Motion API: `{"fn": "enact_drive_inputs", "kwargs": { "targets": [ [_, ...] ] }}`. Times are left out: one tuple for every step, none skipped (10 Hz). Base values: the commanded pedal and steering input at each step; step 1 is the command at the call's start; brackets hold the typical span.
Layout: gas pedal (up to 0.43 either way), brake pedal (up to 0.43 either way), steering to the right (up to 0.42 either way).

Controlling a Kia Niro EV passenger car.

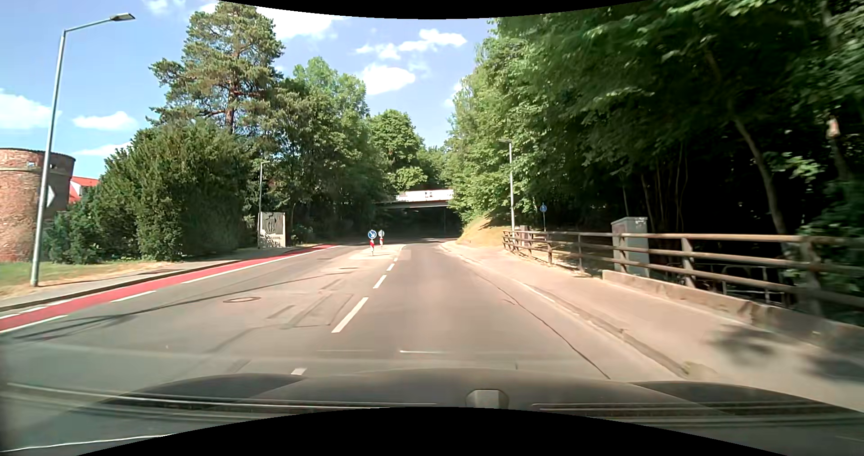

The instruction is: Follow the waypoints while adhering to traffic rules and regulations

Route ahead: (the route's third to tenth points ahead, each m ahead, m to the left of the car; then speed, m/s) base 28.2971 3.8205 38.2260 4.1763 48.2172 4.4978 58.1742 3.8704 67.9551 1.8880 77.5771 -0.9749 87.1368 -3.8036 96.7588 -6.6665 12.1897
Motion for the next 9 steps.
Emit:
{"fn": "enact_drive_inputs", "kwargs": {
  "targets": [
    [0.169,0.006,-0.024],
    [0.169,0.006,-0.024],
    [0.169,0.006,-0.022],
    [0.169,0.006,-0.018],
    [0.169,0.006,-0.018],
    [0.169,0.006,-0.023],
    [0.169,0.006,-0.026],
    [0.169,0.006,-0.026],
    [0.169,0.006,-0.027]
  ]
}}
